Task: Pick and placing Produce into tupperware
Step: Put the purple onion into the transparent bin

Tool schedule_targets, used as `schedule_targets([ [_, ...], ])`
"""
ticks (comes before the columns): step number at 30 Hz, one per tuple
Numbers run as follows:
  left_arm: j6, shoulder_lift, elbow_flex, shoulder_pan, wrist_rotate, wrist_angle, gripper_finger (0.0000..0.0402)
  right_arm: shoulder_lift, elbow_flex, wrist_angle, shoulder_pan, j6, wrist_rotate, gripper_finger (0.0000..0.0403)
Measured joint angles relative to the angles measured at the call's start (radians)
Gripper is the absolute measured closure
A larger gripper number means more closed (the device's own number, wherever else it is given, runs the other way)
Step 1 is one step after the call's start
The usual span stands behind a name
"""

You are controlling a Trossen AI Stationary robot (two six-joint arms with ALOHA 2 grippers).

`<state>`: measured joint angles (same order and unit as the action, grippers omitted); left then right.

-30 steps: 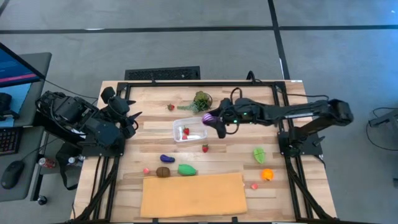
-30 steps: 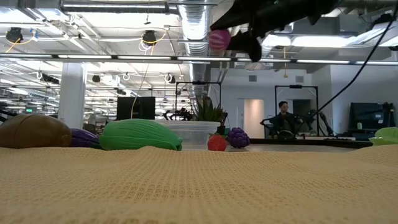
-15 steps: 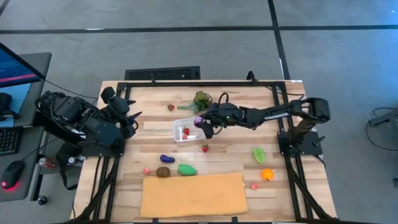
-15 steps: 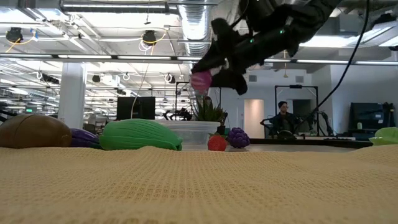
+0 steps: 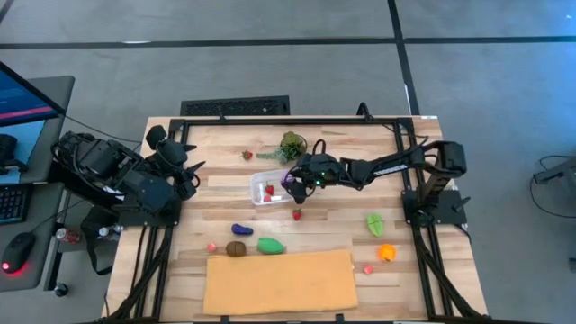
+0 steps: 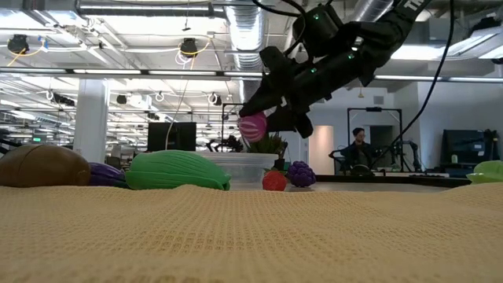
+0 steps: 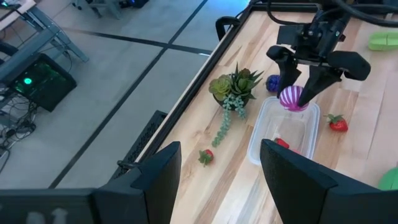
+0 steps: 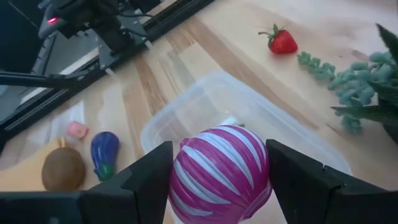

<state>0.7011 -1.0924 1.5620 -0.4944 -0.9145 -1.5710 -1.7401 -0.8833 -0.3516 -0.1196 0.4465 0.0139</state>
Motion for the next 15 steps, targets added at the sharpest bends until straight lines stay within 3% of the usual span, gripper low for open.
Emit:
schedule_targets([
  [15,0.000,0.000,0.000,0.000,-0.002,0.000,0.0190,0.000,0.000,0.030,0.023,-0.008,0.070,0.0171],
])
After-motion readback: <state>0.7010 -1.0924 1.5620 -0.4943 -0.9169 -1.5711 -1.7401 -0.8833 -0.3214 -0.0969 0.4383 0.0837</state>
